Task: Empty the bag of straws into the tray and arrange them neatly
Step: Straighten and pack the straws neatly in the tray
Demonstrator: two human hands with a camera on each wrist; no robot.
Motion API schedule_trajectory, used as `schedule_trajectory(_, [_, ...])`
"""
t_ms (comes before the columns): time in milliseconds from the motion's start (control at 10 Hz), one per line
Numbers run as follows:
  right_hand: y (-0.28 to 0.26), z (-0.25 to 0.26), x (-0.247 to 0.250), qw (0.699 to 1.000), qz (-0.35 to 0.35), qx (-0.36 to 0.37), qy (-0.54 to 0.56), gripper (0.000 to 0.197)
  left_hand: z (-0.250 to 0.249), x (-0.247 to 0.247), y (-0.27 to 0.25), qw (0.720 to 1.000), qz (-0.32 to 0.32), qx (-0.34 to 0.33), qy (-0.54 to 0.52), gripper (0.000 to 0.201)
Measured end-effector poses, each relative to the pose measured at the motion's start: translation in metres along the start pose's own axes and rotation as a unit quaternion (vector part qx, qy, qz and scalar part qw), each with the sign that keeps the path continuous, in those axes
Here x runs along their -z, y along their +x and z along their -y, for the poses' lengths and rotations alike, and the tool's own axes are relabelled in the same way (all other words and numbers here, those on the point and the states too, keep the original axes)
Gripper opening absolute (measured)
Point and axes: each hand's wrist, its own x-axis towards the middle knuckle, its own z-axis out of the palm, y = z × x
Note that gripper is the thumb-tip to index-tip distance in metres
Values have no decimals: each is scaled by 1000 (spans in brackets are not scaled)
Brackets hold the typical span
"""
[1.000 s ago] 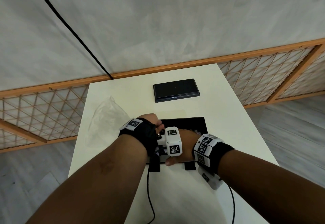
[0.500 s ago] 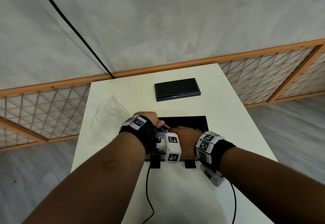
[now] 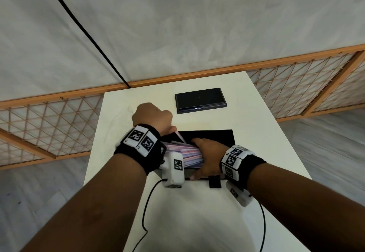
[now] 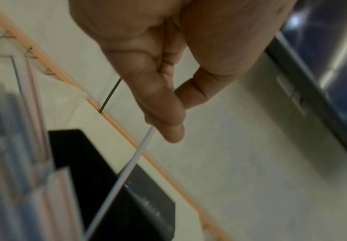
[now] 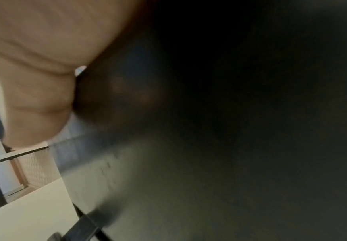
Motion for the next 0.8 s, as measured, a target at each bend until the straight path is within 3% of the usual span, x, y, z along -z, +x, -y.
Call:
schedule_trajectory(100, [1,5,2,1000,-7,5,16,113,-1,16,-5,996,-30,-17,-87,7])
schedule_trajectory(200, [2,10,0,999,-29,2,14,100,7,30,-1,991,-41,-9,-128,6])
schedule_trajectory(300, [2,12,0,999,-32,-13,-24,94,14,30,-4,998,15,-12,-57,5])
schedule_trajectory(400, [1,14,3,999,-4,-22,-44,87,21,20,-15,990,116,1,76,11])
schedule_trajectory(500, [2,13,0,999,19,-15,-26,93,17,15,-18,992,109,14,62,8])
schedule_trajectory(600, [5,11,-1,1000,21,-4,-20,102,3,5,-19,963,113,140,-199,31])
schedule_trajectory(700, [9,10,-3,999,36,-5,-33,94,-6,-5,-27,890,170,237,-349,47])
schedule_trajectory(800, [12,14,-5,995,41,7,-90,65,-10,-21,-25,836,173,311,-417,27])
